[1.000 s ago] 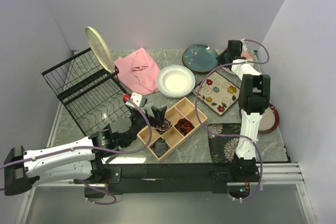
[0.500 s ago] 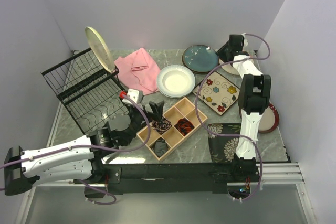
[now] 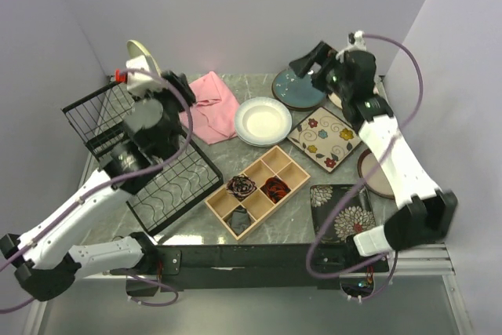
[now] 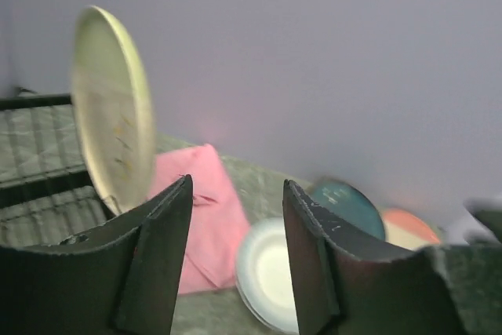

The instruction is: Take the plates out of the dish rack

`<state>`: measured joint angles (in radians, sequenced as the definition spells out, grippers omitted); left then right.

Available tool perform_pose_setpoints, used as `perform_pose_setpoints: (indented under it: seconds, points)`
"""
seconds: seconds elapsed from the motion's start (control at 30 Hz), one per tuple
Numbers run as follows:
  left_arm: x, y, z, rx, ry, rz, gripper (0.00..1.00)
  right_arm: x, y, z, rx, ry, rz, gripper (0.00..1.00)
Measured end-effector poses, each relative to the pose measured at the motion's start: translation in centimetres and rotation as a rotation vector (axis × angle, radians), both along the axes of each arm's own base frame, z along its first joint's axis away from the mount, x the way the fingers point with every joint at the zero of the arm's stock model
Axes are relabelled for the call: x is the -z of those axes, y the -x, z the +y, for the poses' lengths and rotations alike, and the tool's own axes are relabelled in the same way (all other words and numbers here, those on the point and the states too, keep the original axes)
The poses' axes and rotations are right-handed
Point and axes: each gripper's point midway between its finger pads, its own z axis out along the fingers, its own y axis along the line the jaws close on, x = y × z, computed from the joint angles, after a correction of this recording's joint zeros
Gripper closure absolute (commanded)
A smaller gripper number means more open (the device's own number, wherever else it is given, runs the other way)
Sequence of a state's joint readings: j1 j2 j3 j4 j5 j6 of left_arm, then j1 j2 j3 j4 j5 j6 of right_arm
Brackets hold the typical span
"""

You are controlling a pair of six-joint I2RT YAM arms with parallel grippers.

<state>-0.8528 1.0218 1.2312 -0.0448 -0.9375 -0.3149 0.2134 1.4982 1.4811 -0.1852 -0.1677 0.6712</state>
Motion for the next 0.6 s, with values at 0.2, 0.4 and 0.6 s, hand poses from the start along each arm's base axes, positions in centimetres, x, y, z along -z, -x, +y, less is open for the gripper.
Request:
perform_pose_setpoints:
  seconds: [0.2, 0.4, 0.6]
  points:
    - [-0.1, -6.0, 5.5, -0.202, -0.043, 0.106, 0.42, 2.2, 7.8, 1.2, -0.076, 0.007, 0.003, 0.0]
    - [3.3, -10.0, 5.8, -0.219, -0.103, 0.228, 0.35, 4.4, 10.0, 1.8, -0.104, 0.025, 0.044, 0.0]
    - [5.7, -12.0, 6.0, -0.246, -0.139, 0.31, 0.37, 5.0, 11.2, 2.8, -0.149, 0.047, 0.045, 0.0]
